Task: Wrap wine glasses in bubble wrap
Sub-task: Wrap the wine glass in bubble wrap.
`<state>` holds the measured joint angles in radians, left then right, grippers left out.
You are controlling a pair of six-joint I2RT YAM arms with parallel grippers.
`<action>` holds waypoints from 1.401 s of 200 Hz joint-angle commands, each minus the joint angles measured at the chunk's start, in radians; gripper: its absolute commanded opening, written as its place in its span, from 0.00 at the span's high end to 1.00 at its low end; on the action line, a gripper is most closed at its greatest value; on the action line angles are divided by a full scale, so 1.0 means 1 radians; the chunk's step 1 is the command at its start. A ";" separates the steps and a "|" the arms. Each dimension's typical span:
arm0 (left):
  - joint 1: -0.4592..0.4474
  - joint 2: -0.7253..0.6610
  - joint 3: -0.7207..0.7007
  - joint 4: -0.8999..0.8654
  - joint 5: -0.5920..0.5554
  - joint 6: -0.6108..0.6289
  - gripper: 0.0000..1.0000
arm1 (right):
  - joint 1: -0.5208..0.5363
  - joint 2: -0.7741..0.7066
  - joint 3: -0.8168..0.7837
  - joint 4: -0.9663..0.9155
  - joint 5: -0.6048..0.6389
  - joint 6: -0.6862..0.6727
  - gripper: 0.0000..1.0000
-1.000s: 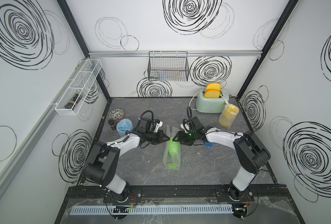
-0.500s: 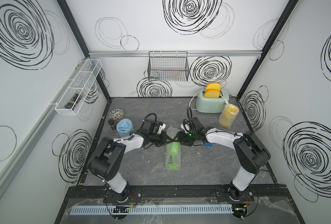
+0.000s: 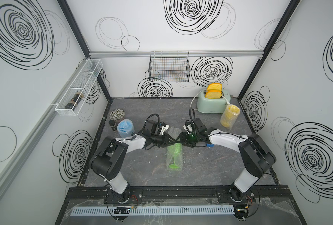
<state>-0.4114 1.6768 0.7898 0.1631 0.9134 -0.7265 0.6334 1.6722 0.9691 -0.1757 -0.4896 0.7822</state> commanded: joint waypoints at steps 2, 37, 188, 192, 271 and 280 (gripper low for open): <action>-0.001 0.058 -0.017 -0.099 -0.091 0.052 0.73 | 0.003 -0.070 0.001 -0.052 0.000 -0.005 0.32; 0.006 0.060 -0.011 -0.108 -0.098 0.056 0.72 | 0.008 -0.143 -0.027 -0.076 0.003 -0.006 0.33; -0.001 0.060 -0.001 -0.107 -0.088 0.053 0.72 | 0.087 -0.087 -0.054 -0.035 -0.033 0.002 0.85; -0.001 0.060 -0.001 -0.108 -0.089 0.053 0.72 | 0.086 -0.087 -0.055 -0.032 -0.035 0.003 0.87; -0.003 0.024 0.026 -0.137 -0.074 0.071 0.62 | 0.078 -0.051 -0.089 0.008 -0.065 0.002 1.00; -0.004 0.008 0.044 -0.161 -0.072 0.087 0.60 | 0.075 -0.047 -0.093 0.014 -0.069 0.003 1.00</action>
<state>-0.4114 1.6844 0.8188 0.1387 0.9260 -0.6769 0.7174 1.6012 0.9001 -0.1726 -0.5499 0.7853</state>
